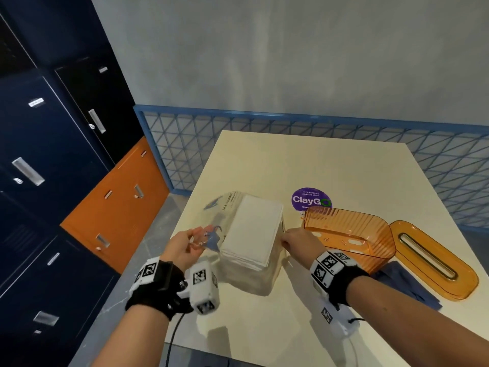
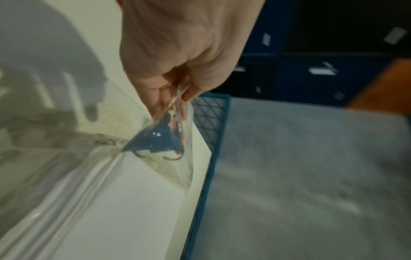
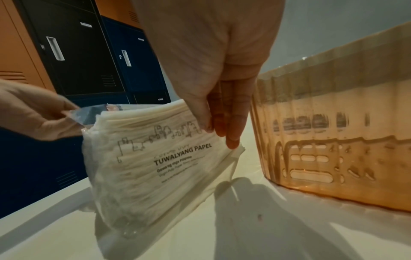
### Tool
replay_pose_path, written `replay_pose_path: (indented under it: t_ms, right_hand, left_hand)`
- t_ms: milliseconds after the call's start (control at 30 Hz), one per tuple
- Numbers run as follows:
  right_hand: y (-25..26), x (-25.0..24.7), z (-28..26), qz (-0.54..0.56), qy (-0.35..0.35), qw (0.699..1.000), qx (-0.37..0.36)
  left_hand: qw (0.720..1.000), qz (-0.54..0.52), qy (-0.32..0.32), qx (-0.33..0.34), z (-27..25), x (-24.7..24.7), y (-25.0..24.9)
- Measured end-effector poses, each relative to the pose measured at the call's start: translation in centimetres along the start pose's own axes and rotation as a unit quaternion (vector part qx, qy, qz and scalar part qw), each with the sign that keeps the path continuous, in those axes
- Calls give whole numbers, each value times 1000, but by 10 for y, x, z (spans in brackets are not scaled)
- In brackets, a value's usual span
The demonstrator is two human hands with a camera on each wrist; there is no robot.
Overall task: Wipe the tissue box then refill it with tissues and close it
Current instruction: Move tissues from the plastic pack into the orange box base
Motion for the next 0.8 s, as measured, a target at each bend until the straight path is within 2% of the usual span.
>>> replay_pose_path:
  t_ms: [67, 133, 200, 300, 400, 467, 567, 633, 700, 800]
  right_hand:
    - [-1, 2, 0, -7, 6, 1000, 9]
    - [-1, 4, 0, -10, 10, 1000, 12]
    - [-2, 6, -2, -14, 9, 1000, 12]
    - [-2, 8, -5, -16, 5, 1000, 17]
    - [-3, 8, -5, -12, 7, 1000, 25]
    - [-3, 8, -5, -12, 10, 1000, 25]
    - [-4, 7, -7, -17, 13, 999, 29]
    - [-3, 6, -8, -15, 11, 999, 35]
    - [-2, 6, -9, -17, 11, 999, 39]
    - [0, 8, -11, -33, 23, 998, 45]
  left_hand:
    - [1000, 4, -1, -27, 9, -8, 3]
    - [999, -24, 5, -21, 13, -12, 5]
    - [999, -12, 25, 33, 12, -14, 9]
    - [987, 91, 28, 127, -7, -12, 22]
    - [977, 122, 25, 173, -20, -8, 36]
    - [977, 109, 13, 180, -17, -8, 37]
    - [991, 48, 13, 122, -5, -9, 38]
    - [999, -20, 17, 18, 5, -13, 45]
    - [995, -72, 8, -71, 14, -20, 54]
    - [993, -41, -47, -104, 30, -27, 65]
Point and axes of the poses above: each hand's wrist, its own z-axis towards the middle knuckle, its own x-axis out of the palm, y = z × x, the point moved 4 cm from there along z, towards the middle knuckle, and after that the axes turned 12 degrees about -y, right-handed, at the moved point
